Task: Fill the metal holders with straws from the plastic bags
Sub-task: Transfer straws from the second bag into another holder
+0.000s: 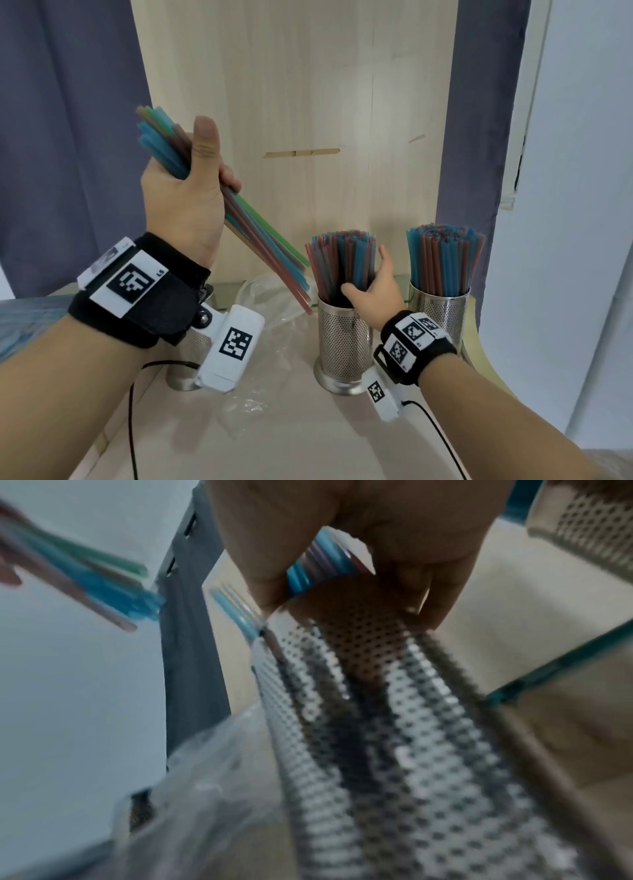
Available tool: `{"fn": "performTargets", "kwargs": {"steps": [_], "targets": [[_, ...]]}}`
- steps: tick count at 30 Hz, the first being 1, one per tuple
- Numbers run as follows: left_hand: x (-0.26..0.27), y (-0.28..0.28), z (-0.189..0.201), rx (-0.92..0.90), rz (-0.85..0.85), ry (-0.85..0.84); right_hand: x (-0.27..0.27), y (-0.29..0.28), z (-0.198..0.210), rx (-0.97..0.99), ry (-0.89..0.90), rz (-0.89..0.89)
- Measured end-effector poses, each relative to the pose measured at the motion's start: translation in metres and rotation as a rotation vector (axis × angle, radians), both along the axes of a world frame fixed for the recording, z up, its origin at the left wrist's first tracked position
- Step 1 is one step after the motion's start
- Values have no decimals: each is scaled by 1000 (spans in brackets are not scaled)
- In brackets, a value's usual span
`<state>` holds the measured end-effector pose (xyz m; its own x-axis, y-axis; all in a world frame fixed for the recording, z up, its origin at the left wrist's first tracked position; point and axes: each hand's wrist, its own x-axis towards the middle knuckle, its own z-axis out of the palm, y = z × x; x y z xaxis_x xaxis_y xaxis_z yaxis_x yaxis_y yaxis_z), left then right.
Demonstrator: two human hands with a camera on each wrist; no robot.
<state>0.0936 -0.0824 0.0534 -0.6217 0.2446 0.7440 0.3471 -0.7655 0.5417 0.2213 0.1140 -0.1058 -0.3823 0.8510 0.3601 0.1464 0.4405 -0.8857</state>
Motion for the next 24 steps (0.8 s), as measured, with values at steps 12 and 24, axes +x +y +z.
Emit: {"fn": "performTargets", "kwargs": {"steps": [12, 24], "targets": [[28, 54, -13, -96, 80, -111, 20, 2, -27, -25, -35, 163], [28, 79, -43, -88, 195, -168, 23, -1, -49, 45, -84, 183]]}}
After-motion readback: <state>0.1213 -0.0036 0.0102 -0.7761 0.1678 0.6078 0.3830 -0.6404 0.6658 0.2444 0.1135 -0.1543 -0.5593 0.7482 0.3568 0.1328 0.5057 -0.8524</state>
